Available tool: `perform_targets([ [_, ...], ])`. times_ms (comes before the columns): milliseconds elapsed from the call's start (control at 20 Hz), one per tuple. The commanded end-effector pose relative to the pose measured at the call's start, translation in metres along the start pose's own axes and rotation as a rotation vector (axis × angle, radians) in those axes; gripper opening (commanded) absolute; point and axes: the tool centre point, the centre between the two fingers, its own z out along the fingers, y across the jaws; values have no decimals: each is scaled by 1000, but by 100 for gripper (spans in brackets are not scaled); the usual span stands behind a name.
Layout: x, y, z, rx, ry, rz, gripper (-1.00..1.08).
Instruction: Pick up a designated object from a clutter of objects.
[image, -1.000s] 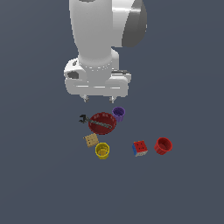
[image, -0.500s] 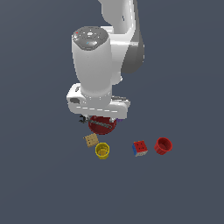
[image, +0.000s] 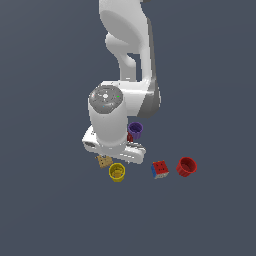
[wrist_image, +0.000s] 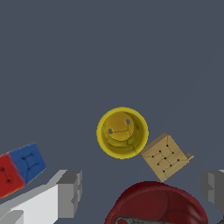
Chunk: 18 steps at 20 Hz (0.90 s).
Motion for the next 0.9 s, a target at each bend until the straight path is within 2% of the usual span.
perform_targets([
  [0, 7, -2, 18, 3, 4, 26, 100],
  [350, 16, -5, 49, 9, 7, 68, 100],
  [850, 17, -6, 62, 9, 6, 75, 100],
])
